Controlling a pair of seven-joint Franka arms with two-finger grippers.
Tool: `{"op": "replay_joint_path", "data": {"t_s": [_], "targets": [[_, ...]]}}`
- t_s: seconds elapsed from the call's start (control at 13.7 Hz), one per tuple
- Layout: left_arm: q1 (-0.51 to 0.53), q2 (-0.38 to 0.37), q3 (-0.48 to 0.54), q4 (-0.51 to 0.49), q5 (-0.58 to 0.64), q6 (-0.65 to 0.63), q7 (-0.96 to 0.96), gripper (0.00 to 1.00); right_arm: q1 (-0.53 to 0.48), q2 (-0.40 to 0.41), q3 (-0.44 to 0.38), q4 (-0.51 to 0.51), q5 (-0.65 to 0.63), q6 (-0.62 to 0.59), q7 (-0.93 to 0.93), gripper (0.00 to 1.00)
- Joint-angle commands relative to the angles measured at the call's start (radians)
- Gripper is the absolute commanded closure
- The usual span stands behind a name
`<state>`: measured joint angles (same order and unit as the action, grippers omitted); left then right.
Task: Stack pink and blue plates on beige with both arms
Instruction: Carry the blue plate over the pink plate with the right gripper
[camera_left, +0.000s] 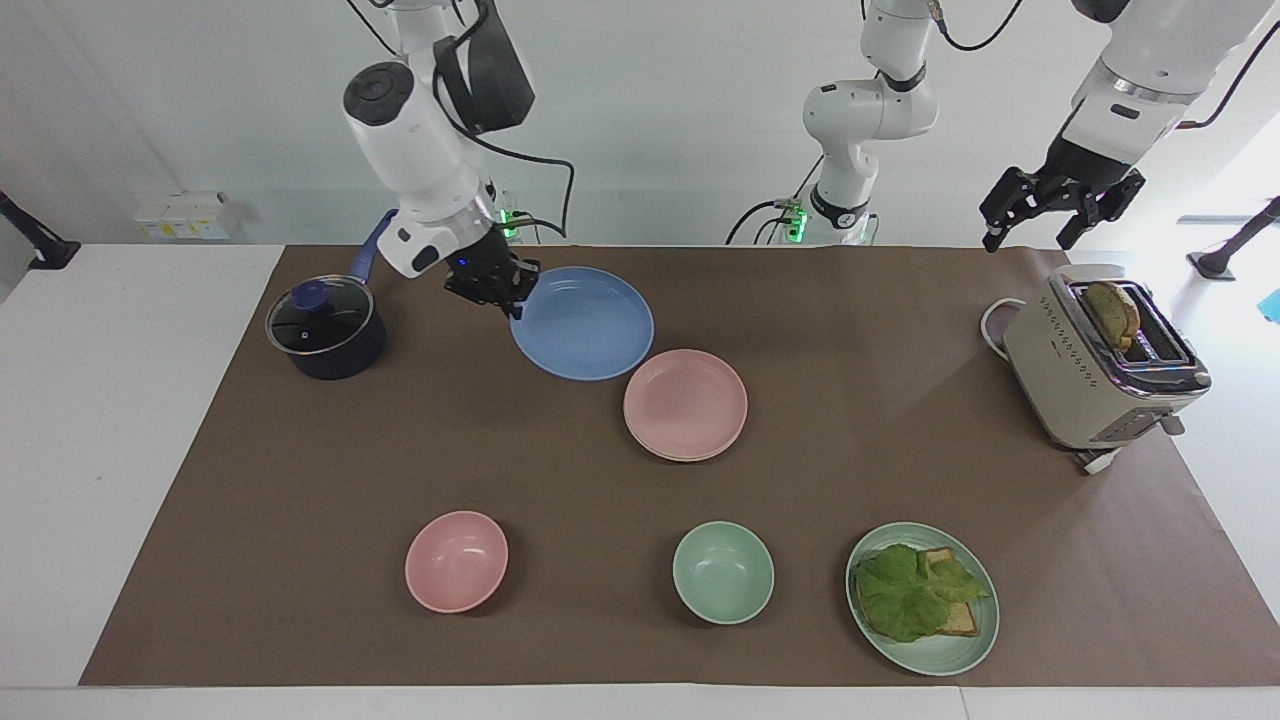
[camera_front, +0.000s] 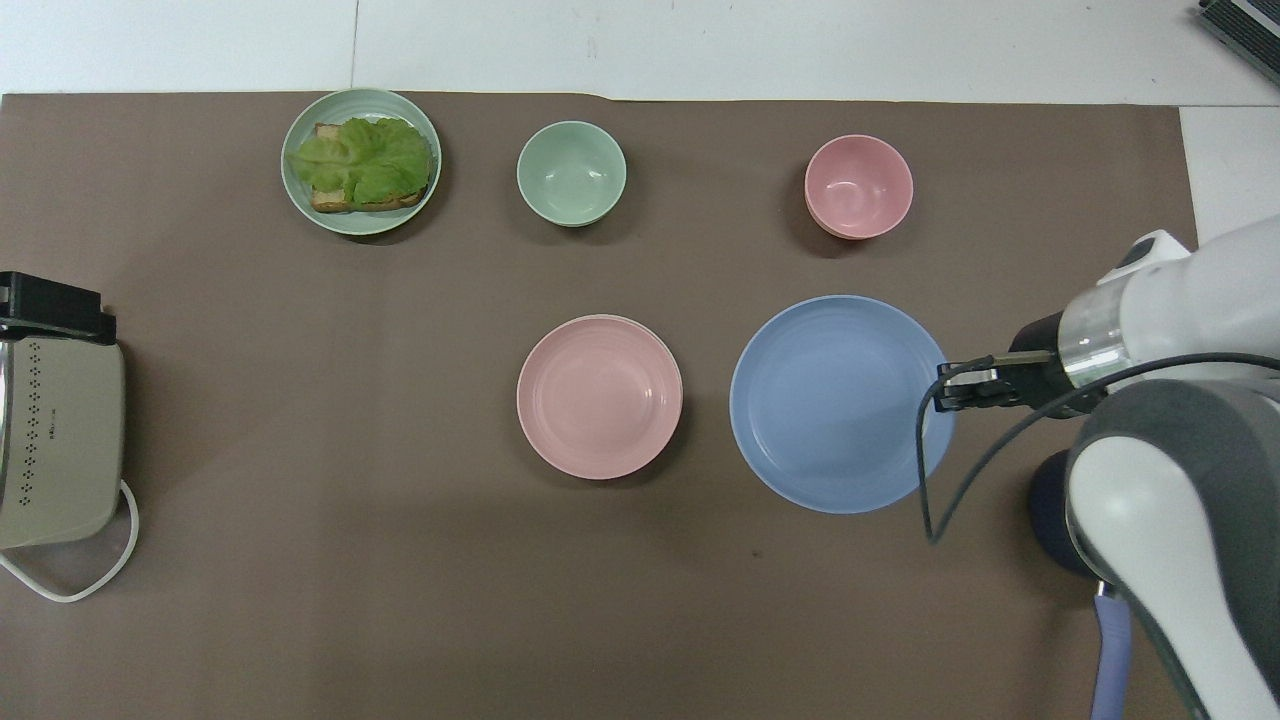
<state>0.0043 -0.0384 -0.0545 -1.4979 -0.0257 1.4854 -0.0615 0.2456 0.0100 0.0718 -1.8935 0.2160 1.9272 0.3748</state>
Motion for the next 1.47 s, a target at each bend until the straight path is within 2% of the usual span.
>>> {"op": "replay_joint_path", "data": {"t_s": [0.0, 0.29, 0.88, 1.03, 1.39], "targets": [[0.013, -0.009, -0.010, -0.010, 0.013, -0.007, 0.011, 0.00, 0.085, 0.080, -0.003, 0.013, 0.025, 0.119, 0.151, 1.00], [0.013, -0.009, -0.010, -0.010, 0.013, -0.007, 0.011, 0.00, 0.167, 0.165, -0.001, 0.011, 0.068, 0.236, 0.246, 1.00], [0.013, -0.009, -0.010, -0.010, 0.013, -0.007, 0.011, 0.00, 0.198, 0.242, -0.001, -0.021, 0.068, 0.283, 0.233, 1.00], [0.013, -0.009, -0.010, -0.010, 0.013, -0.007, 0.011, 0.00, 0.202, 0.249, 0.000, -0.041, 0.068, 0.338, 0.234, 1.00], [0.013, -0.009, -0.010, -0.010, 0.013, -0.007, 0.011, 0.00, 0.202, 0.275, 0.000, -0.050, 0.068, 0.348, 0.210, 1.00]]}}
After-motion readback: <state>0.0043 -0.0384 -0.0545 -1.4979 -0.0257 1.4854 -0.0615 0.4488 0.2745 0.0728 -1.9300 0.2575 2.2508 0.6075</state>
